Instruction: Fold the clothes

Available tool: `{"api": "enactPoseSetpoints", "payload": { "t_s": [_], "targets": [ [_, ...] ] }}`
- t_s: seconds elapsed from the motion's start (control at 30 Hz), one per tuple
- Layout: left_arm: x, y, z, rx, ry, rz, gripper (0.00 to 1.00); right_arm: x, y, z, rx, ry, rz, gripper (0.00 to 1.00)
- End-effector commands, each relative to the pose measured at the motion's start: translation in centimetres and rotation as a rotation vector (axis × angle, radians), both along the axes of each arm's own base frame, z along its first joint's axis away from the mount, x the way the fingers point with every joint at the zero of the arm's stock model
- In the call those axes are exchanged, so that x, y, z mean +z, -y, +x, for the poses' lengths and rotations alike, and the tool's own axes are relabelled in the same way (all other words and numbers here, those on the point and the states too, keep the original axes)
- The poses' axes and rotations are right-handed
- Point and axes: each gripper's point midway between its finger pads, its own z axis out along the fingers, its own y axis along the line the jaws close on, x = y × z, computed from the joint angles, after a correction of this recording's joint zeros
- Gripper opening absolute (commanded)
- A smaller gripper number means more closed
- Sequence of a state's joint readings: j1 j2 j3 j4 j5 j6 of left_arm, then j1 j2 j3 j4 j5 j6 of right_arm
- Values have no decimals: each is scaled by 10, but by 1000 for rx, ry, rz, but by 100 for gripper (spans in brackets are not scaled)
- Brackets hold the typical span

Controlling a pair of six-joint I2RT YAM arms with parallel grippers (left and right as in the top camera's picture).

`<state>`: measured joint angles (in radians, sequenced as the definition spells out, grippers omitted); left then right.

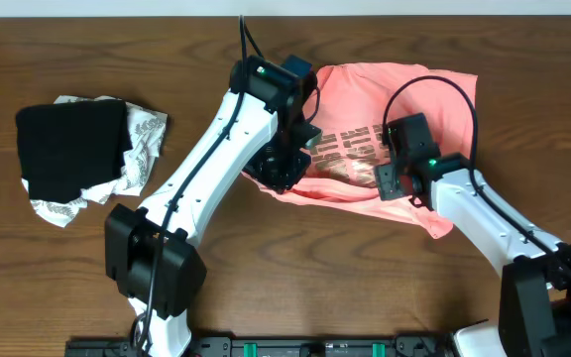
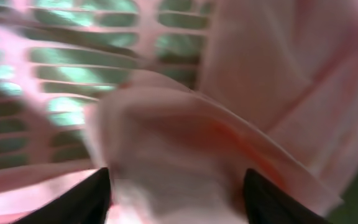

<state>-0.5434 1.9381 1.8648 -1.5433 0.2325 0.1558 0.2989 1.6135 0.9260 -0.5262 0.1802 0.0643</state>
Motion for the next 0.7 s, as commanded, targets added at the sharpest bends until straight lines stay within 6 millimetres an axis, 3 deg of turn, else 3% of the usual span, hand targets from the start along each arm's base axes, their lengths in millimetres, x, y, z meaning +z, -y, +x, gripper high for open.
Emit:
{"api": "enactPoseSetpoints", "payload": {
  "t_s": [0.0,0.07,0.13,0.17,0.23,0.4,0.57,0.67],
  "targets": [
    [-2,-3,2,7,-2,13,6,-6,12,0,-56,12,-68,54],
    [-2,-3,2,4,-2,13,6,-7,17,0,-97,16,-84,42],
    [-1,-3,1,4,-5,14,6,-6,24,1,-144,30,-106,26],
    [-1,-4,0,4,-9,17,6,-4,27,2,-176,40,-106,13],
    [-1,-5,-1,4,-13,20,6,0,30,2,-221,44,-88,1],
    [-1,-5,-2,4,-17,22,6,25,56,1,-392,74,-40,1],
    [-2,-11,1,-1,-1,56,6,61,99,-6,-546,129,-2,1],
    [-2,-12,-1,-2,-6,61,6,70,120,-16,-620,124,51,7]
  ]
}}
